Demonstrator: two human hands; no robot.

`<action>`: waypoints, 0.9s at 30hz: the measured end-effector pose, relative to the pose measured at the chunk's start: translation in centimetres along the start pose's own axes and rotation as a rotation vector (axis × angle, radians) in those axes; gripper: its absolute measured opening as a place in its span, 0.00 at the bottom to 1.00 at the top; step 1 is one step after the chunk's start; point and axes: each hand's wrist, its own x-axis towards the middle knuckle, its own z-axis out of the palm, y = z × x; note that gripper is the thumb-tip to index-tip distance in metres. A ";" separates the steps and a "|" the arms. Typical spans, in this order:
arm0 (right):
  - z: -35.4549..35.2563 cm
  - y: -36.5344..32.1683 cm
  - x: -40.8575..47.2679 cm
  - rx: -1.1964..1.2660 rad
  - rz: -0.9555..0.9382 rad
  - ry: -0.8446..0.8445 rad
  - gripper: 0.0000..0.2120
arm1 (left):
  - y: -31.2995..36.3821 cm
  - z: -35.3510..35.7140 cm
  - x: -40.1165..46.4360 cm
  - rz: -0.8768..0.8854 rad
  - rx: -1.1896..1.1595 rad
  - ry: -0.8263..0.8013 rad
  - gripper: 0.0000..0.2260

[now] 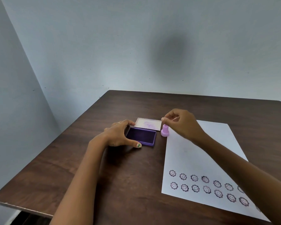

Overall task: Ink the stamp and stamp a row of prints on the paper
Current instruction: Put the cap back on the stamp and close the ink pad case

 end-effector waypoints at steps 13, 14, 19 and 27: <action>2.8 0.1 6.9 -0.256 0.057 -0.382 0.09 | -0.4 -0.3 0.0 -0.032 0.054 0.016 0.36; 3.1 0.2 7.2 -0.285 0.047 -0.389 0.09 | -0.4 -0.2 0.0 -0.030 0.056 0.015 0.36; 3.6 0.3 7.9 -0.357 0.035 -0.397 0.07 | -0.6 -0.2 0.2 -0.035 0.059 0.015 0.33; 3.8 0.0 7.7 -0.368 0.018 -0.379 0.05 | -0.6 0.0 0.3 -0.035 0.074 0.038 0.33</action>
